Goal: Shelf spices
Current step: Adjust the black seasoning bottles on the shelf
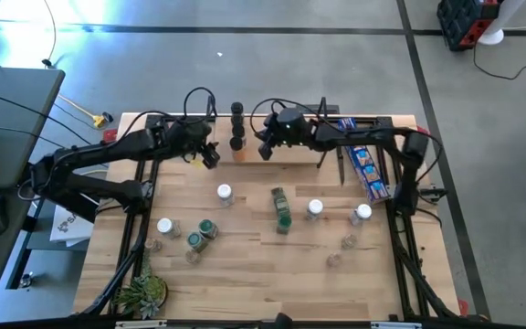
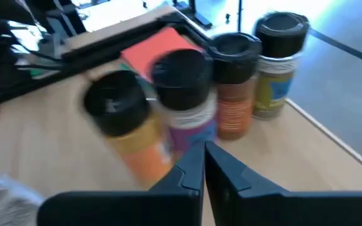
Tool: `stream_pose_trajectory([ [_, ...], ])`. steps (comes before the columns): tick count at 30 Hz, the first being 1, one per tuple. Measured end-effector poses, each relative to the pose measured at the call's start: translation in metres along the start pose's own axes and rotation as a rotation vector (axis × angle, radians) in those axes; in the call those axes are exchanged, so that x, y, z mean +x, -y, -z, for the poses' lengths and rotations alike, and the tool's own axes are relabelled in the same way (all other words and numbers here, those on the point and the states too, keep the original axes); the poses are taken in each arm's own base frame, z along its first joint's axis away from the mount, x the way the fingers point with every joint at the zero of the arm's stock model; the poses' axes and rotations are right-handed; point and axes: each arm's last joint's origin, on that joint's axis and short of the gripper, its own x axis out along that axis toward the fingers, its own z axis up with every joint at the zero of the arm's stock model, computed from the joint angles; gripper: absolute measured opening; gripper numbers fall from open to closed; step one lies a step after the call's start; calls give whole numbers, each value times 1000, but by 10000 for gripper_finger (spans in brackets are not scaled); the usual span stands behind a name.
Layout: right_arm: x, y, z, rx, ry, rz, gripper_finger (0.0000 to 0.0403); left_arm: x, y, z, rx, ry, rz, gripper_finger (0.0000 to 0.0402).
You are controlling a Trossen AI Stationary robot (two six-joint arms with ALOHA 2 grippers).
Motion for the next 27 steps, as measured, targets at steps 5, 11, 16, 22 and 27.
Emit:
stream_pose_trajectory([
  [5, 22, 7, 7, 1, -29, 5, 1, -5, 9, 1, 1, 23, 8, 210],
  [11, 41, 8, 12, 1, -38, -1, 0, -8, 15, -3, -4, 73, 7, 210],
  [16, 48, 9, 13, -1, -40, -3, 0, -8, 15, -7, -15, 111, 11, 210],
  [22, 48, 9, 13, -20, -39, -3, 0, -9, 15, -8, 7, 124, 12, 210],
  [27, 48, 9, 14, -36, -51, -5, 0, -9, 15, -9, 8, 129, 13, 210],
])
